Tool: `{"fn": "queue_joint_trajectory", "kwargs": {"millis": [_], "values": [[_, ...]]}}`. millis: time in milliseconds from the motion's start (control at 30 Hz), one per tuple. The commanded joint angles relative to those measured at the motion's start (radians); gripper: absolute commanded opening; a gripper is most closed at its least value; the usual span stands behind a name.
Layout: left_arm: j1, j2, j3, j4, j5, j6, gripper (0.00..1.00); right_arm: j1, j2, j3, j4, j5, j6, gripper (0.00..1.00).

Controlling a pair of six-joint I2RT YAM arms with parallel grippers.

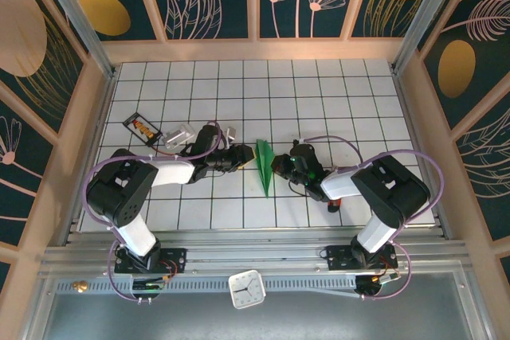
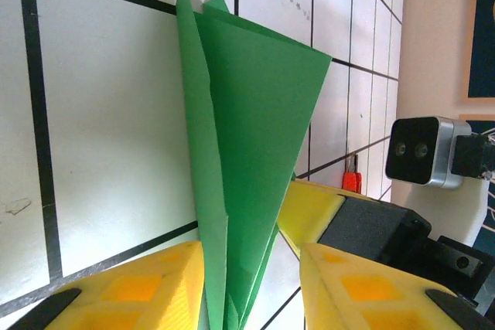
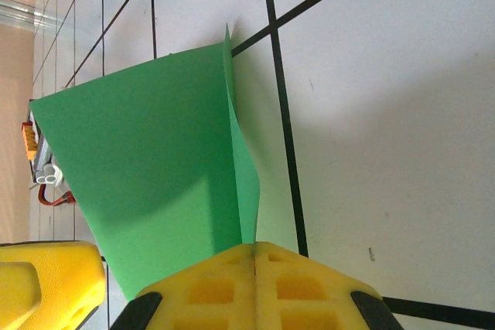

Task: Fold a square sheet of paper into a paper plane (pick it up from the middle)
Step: Turn over a paper plane at the center of the table.

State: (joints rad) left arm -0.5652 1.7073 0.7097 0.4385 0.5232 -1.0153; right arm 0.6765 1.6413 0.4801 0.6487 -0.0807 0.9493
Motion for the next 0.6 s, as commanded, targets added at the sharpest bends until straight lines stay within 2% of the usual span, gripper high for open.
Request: {"fn": "queue_joint_trajectory", "kwargs": {"millis": [0, 367, 567], "values": [[-0.007, 0.044, 0.024, 0.025, 0.003, -0.002, 0.34, -0.005, 0.008, -0.003, 0.024, -0.005, -0.008, 0.00], [-0.007, 0.124, 0.092, 0.017, 0.027, 0.021, 0.30, -0.006, 0.018, 0.000, 0.028, -0.010, -0.007, 0.00], [-0.006, 0.168, 0.120, 0.005, 0.027, 0.037, 0.18, -0.006, 0.015, 0.003, 0.019, -0.004, -0.007, 0.00]]}}
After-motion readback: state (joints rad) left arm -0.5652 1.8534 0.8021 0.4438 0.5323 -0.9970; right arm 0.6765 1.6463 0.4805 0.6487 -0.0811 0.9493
